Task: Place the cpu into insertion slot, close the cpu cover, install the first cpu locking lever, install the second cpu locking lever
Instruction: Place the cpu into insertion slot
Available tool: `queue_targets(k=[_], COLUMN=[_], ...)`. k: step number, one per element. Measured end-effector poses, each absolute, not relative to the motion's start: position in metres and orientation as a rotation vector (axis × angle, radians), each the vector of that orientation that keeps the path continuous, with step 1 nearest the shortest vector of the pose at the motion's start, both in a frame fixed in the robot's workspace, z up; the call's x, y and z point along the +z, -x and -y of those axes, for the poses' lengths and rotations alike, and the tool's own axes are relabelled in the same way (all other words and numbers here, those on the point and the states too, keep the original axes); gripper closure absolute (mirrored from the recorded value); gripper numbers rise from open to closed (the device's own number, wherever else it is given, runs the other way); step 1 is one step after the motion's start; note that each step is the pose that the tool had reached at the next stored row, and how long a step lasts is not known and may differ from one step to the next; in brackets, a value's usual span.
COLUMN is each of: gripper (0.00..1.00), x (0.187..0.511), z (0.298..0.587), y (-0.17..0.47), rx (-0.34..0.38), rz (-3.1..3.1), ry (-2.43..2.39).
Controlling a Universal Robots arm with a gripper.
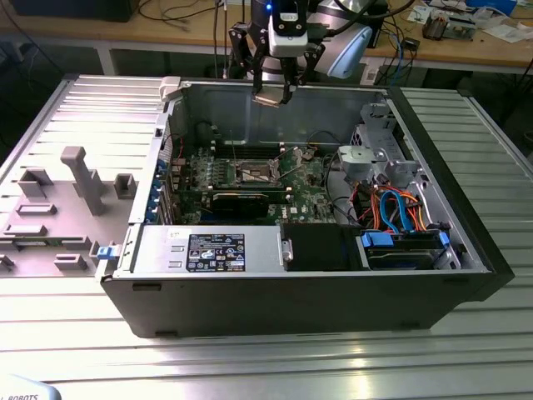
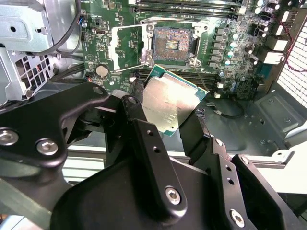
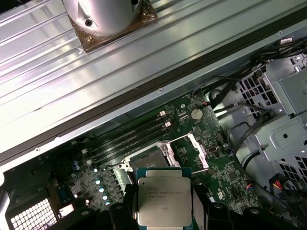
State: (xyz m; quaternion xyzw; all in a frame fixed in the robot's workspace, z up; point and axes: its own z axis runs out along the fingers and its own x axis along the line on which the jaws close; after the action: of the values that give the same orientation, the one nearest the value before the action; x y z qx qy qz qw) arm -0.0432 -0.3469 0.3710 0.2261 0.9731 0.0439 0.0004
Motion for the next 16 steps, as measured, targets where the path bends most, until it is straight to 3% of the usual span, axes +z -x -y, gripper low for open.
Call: queue_targets(k=[16], gripper=[0.46], x=[0.3703], z=[0.3469], y=[0.0436], rx=[0.138], rz=[-3.041], ry=[-0.768])
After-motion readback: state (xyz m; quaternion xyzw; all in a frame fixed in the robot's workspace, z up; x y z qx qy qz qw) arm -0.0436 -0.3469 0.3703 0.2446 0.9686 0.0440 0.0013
